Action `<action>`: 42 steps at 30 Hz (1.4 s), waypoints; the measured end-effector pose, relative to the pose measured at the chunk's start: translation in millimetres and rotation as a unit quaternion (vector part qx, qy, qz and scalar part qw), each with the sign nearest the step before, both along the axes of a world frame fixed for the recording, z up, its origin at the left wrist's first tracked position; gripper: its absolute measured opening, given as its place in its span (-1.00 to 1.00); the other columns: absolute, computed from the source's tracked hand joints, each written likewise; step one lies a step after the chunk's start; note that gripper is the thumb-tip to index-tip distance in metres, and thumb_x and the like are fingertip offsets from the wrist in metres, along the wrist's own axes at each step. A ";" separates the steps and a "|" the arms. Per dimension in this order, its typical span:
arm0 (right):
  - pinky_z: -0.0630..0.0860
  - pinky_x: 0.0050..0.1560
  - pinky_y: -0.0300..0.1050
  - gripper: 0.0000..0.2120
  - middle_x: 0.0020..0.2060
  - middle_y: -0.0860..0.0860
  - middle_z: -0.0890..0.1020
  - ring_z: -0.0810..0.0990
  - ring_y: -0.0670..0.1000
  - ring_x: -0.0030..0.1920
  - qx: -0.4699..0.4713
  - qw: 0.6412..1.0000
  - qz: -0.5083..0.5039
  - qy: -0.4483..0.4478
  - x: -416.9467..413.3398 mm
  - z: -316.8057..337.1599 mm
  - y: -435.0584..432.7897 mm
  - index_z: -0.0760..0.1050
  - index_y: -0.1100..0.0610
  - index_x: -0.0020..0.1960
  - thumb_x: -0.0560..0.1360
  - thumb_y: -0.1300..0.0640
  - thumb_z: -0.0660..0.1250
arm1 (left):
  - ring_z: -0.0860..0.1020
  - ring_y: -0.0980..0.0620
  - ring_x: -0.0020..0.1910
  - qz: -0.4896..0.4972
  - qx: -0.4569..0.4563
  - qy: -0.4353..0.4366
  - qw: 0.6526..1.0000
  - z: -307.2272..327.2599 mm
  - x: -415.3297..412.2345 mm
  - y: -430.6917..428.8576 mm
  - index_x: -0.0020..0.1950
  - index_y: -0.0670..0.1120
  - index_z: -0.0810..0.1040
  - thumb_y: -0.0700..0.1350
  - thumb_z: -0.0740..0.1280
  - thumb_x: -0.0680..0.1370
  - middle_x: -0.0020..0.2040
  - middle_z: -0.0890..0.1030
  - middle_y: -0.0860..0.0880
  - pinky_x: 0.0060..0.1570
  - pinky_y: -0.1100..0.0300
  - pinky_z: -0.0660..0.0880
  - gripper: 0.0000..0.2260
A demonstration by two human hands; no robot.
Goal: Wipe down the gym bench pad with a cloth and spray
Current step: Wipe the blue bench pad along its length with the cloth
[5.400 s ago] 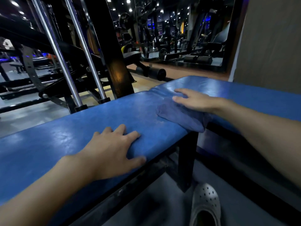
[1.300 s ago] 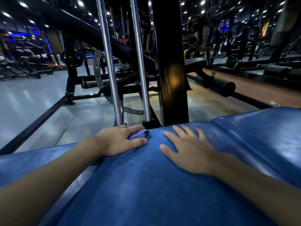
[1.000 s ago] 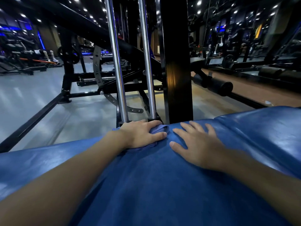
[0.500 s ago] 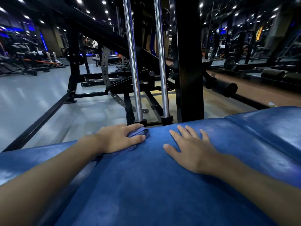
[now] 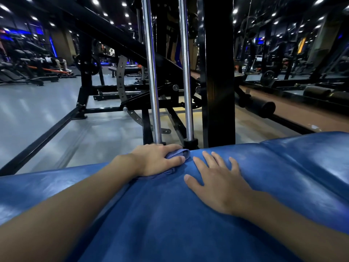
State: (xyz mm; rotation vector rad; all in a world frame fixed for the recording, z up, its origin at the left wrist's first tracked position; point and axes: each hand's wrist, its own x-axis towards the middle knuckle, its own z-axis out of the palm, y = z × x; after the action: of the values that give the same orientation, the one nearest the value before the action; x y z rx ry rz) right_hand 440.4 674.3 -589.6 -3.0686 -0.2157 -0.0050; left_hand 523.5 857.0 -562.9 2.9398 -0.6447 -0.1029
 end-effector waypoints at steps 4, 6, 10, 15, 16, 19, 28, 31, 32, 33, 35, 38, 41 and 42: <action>-0.18 0.49 0.28 -0.37 0.59 0.02 0.00 -0.16 0.05 0.58 -0.024 1.000 -0.012 -0.002 -2.0 6.4 3.6 0.05 -0.04 0.55 0.57 -0.30 -0.12 | 0.43 -0.05 0.35 0.003 -0.014 0.006 1.000 -0.7 -5.2 20.9 0.46 0.37 0.22 0.40 0.02 0.56 0.36 0.49 0.03 0.05 0.10 0.26 -0.53; -0.18 0.49 0.29 -0.45 0.58 0.02 0.05 -0.15 0.07 0.58 -0.034 0.999 -0.005 -0.022 -1.6 11.4 13.9 0.20 0.01 0.47 0.58 -0.22 -0.07 | 0.44 -0.05 0.34 0.008 -0.013 0.010 1.000 0.6 -8.6 32.5 0.45 0.37 0.24 0.40 0.02 0.56 0.37 0.50 0.05 0.04 0.09 0.27 -0.54; -0.21 0.50 0.27 -0.39 0.59 -0.02 -0.01 -0.16 0.02 0.58 0.022 0.998 0.052 -0.014 -4.6 10.8 58.4 0.06 -0.02 0.55 0.58 -0.27 -0.07 | 0.46 -0.03 0.33 0.021 -0.019 0.015 0.999 -3.7 -11.6 68.0 0.40 0.41 0.25 0.47 0.00 0.50 0.36 0.51 0.11 0.14 0.07 0.34 -0.52; -0.20 0.50 0.27 -0.32 0.60 0.01 -0.05 -0.16 0.05 0.58 0.005 0.998 0.063 0.000 -5.1 -0.3 79.8 -0.03 -0.08 0.57 0.54 -0.36 -0.15 | 0.47 0.04 0.32 0.033 -0.038 0.038 0.998 -5.0 -19.1 116.1 0.36 0.48 0.23 0.53 -0.05 0.37 0.35 0.51 0.21 0.32 -0.02 0.35 -0.44; -0.20 0.50 0.27 -0.32 0.60 0.01 -0.05 -0.16 0.04 0.58 0.003 0.998 0.061 -0.001 -5.0 -0.1 79.2 -0.03 -0.08 0.57 0.54 -0.36 -0.15 | 0.46 0.04 0.34 0.039 -0.035 0.037 0.998 -3.9 -20.9 121.6 0.38 0.48 0.22 0.51 -0.03 0.41 0.37 0.49 0.21 0.33 -0.01 0.34 -0.45; -0.20 0.50 0.26 -0.32 0.60 0.01 -0.05 -0.15 0.04 0.58 0.001 0.998 0.063 -0.002 -5.8 0.0 80.0 -0.03 -0.08 0.57 0.54 -0.36 -0.14 | 0.48 0.01 0.30 0.036 -0.027 0.030 0.999 -0.8 -24.7 121.7 0.36 0.44 0.27 0.45 0.02 0.46 0.33 0.52 0.18 0.30 -0.02 0.37 -0.52; -0.20 0.52 0.20 -0.30 0.60 -0.05 -0.06 -0.16 -0.03 0.57 -0.002 0.999 0.048 0.003 -6.7 1.9 82.2 -0.09 -0.09 0.59 0.53 -0.37 -0.15 | 0.50 -0.03 0.25 0.009 -0.028 -0.004 1.000 -2.3 -14.6 90.9 0.35 0.33 0.36 0.38 0.06 0.56 0.30 0.56 0.10 0.01 0.07 0.30 -0.60; -0.19 0.52 0.20 -0.31 0.60 -0.05 -0.05 -0.15 -0.03 0.57 -0.011 0.999 0.048 0.015 -9.1 5.8 82.6 -0.07 -0.10 0.58 0.53 -0.37 -0.13 | 0.50 -0.03 0.26 0.008 -0.034 0.010 0.999 -2.7 -16.3 101.4 0.36 0.40 0.31 0.42 0.04 0.54 0.31 0.55 0.12 0.02 0.07 0.30 -0.59; -0.19 0.51 0.22 -0.32 0.60 -0.04 -0.05 -0.15 -0.02 0.57 -0.020 0.999 0.045 0.019 -9.2 8.9 83.8 -0.04 -0.09 0.58 0.55 -0.35 -0.11 | 0.50 -0.03 0.26 0.007 -0.031 0.011 0.999 -2.7 -17.0 104.2 0.36 0.41 0.29 0.43 0.04 0.53 0.31 0.55 0.12 0.03 0.06 0.30 -0.58; -0.20 0.51 0.24 -0.34 0.59 -0.03 -0.03 -0.15 -0.02 0.57 -0.028 0.998 0.042 0.022 -8.0 12.5 86.3 -0.01 -0.07 0.58 0.56 -0.34 -0.09 | 0.50 -0.03 0.27 0.005 -0.030 0.011 0.999 -2.6 -17.3 107.0 0.37 0.42 0.29 0.43 0.04 0.53 0.31 0.55 0.12 0.03 0.06 0.31 -0.58; -0.21 0.51 0.25 -0.34 0.59 -0.04 -0.02 -0.16 -0.03 0.57 -0.015 0.999 0.041 0.027 -3.5 19.3 97.1 0.04 -0.03 0.57 0.56 -0.32 -0.06 | 0.49 -0.02 0.27 0.002 -0.034 0.017 0.999 -3.1 -17.5 115.7 0.37 0.41 0.29 0.44 0.04 0.52 0.30 0.55 0.13 0.09 0.05 0.34 -0.57; -0.23 0.51 0.23 -0.27 0.60 -0.07 -0.06 -0.18 -0.06 0.57 0.045 0.997 0.046 0.042 -0.3 18.2 123.5 -0.08 -0.03 0.59 0.54 -0.37 -0.08 | 0.50 0.00 0.28 0.009 -0.041 0.035 0.998 -4.0 -21.4 138.8 0.35 0.44 0.26 0.49 -0.01 0.45 0.29 0.56 0.16 0.25 -0.01 0.37 -0.51; -0.26 0.49 0.28 -0.25 0.60 -0.04 -0.09 -0.20 -0.03 0.57 0.020 0.998 0.051 0.039 -0.3 4.0 140.8 -0.11 -0.05 0.59 0.52 -0.41 -0.14 | 0.49 0.00 0.28 0.024 -0.037 0.033 0.998 -4.4 -28.0 168.9 0.37 0.43 0.27 0.45 0.03 0.52 0.32 0.54 0.15 0.29 -0.02 0.38 -0.57; -0.27 0.49 0.29 -0.24 0.60 -0.03 -0.09 -0.20 -0.02 0.57 0.013 0.998 0.047 0.033 -0.2 1.6 141.7 -0.10 -0.06 0.59 0.51 -0.42 -0.16 | 0.48 0.01 0.29 0.031 -0.038 0.032 0.998 -4.2 -30.6 179.5 0.38 0.43 0.26 0.45 0.03 0.52 0.34 0.53 0.15 0.31 -0.01 0.37 -0.56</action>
State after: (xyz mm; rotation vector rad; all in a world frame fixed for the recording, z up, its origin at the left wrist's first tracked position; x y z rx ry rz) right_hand 440.2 816.0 -588.0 -3.0227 -0.3539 0.0984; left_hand 492.9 1036.5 -567.1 2.8670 -0.5361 -0.1617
